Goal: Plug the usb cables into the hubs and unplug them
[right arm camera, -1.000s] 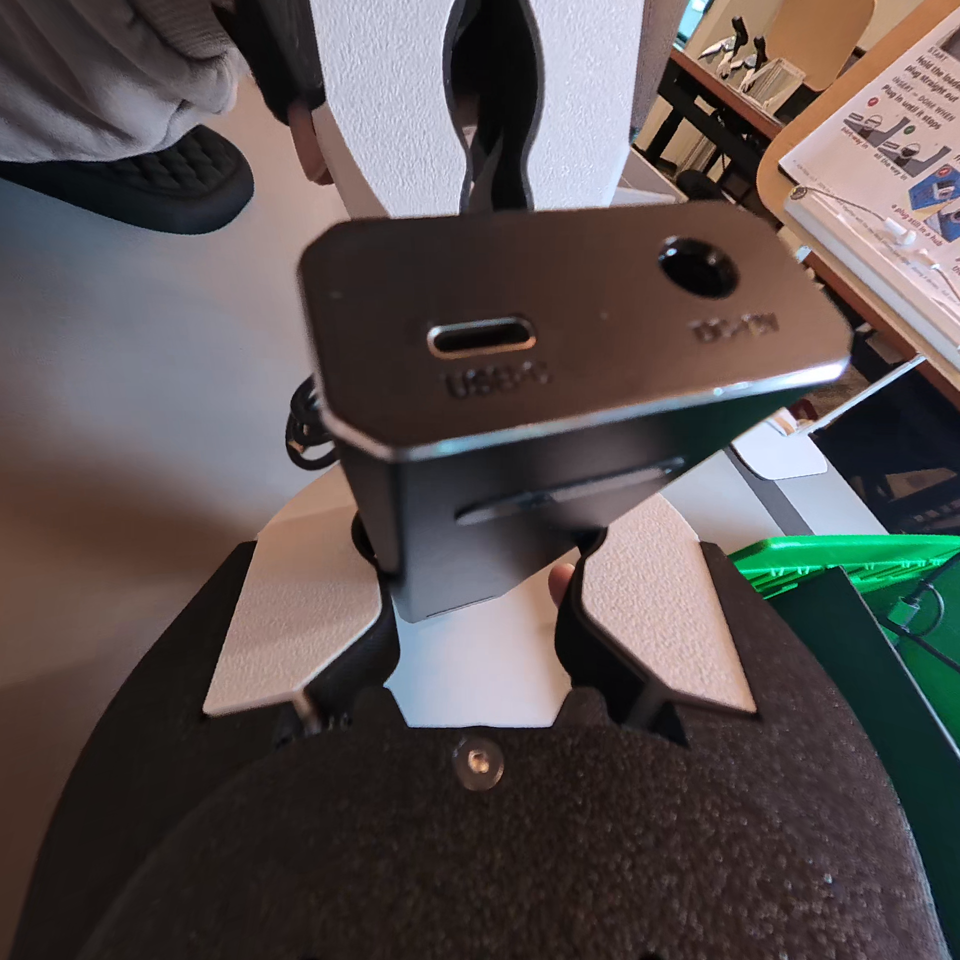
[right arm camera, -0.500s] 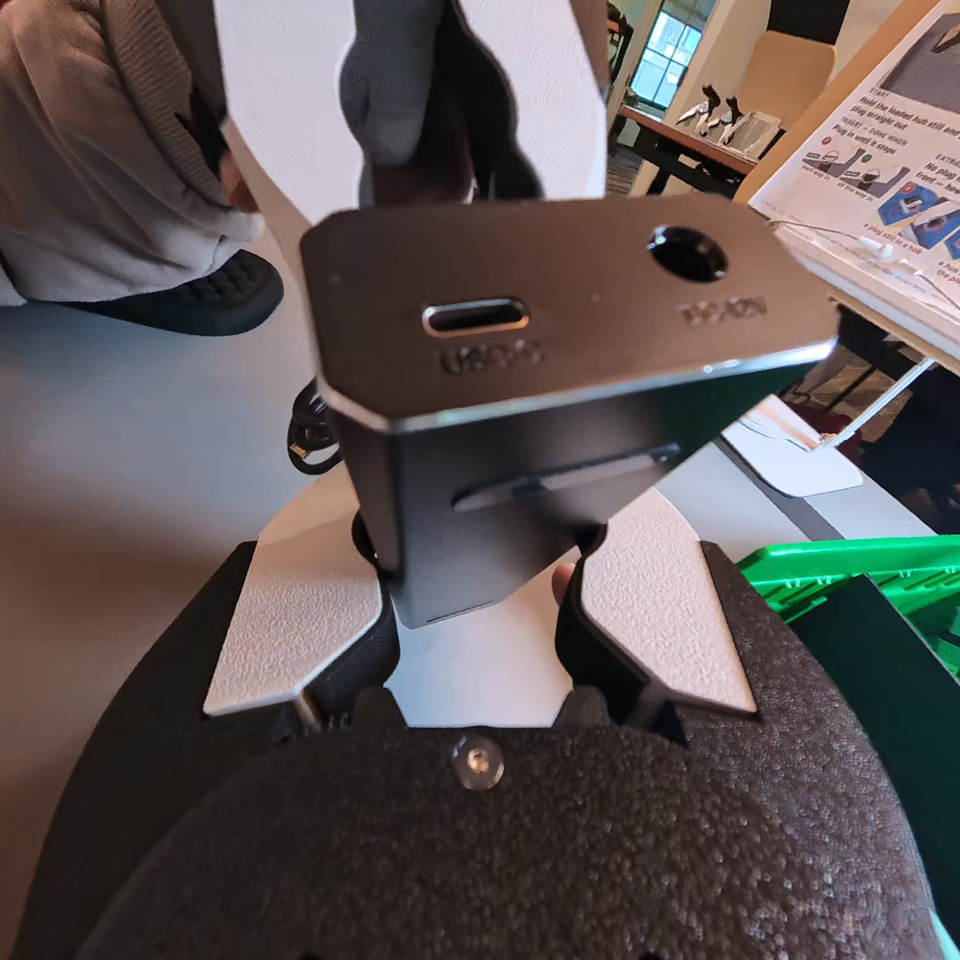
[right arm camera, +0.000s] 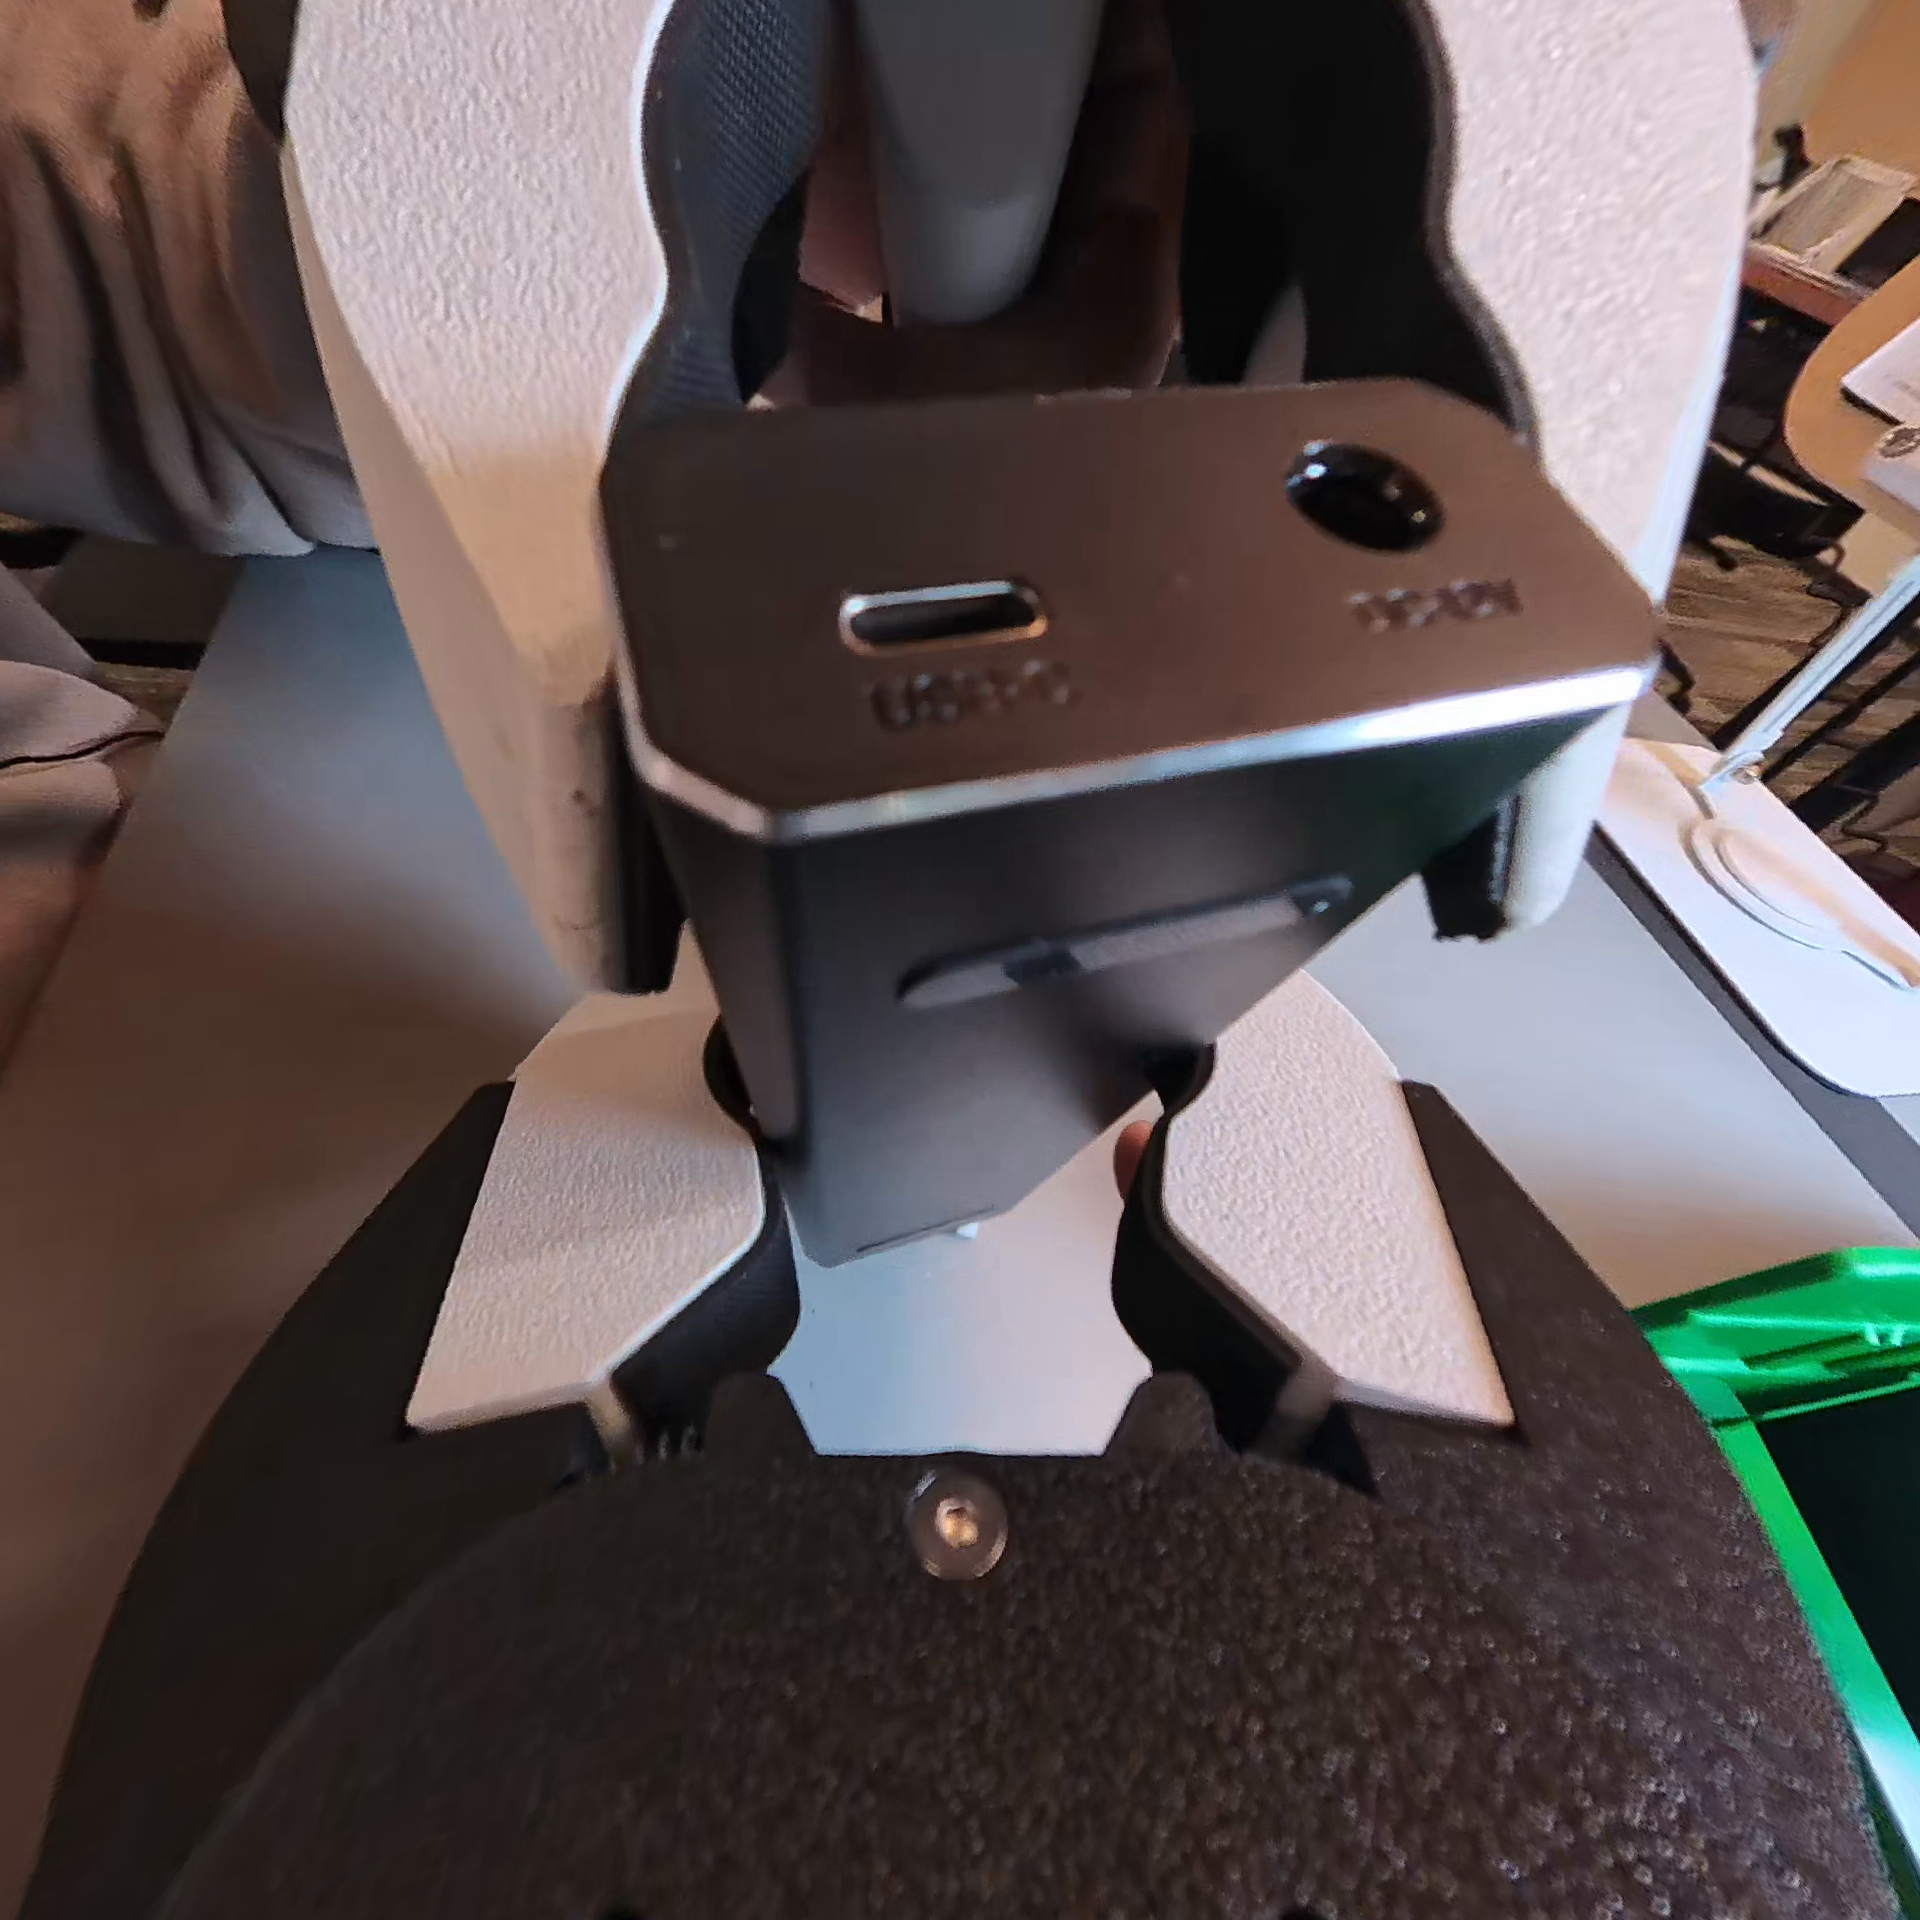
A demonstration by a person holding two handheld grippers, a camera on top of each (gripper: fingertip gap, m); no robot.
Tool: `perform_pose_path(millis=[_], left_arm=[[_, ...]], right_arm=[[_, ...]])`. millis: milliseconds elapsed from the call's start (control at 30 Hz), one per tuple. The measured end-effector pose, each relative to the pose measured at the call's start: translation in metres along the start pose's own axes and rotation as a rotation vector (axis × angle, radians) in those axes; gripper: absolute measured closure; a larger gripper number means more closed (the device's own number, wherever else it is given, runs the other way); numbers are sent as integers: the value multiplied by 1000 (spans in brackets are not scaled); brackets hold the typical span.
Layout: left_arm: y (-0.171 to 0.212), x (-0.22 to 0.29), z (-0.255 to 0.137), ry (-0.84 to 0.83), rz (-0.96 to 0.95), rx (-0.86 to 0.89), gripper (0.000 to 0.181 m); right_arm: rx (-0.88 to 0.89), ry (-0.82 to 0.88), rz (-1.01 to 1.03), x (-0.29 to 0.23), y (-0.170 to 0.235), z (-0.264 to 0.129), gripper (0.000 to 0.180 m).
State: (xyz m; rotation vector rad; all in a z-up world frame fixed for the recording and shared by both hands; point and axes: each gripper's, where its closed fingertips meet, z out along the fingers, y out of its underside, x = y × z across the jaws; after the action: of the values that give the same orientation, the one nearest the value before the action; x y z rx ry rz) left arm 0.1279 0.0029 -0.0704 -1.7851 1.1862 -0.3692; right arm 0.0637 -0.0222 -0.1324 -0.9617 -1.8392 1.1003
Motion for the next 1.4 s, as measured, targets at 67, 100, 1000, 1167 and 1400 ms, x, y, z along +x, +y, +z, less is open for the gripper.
perform_pose_path(millis=[67,100,1000,1167,1400], left_arm=[[-1,-5,-2,-14,-21,16,121],[-1,-8,-3,-23,-34,22,121],[110,-60,-115,-452,-315,84,118],[172,-34,-97,-419,-426,78,122],[182,-29,-91,-376,-433,60,123]], right_arm=[[9,31,23,6,-2,-3,104],[14,54,41,11,-2,-5,104],[-143,697,16,256,-107,-170,126],[-397,707,91,312,-66,-172,126],[-733,625,131,314,61,-118,127]])
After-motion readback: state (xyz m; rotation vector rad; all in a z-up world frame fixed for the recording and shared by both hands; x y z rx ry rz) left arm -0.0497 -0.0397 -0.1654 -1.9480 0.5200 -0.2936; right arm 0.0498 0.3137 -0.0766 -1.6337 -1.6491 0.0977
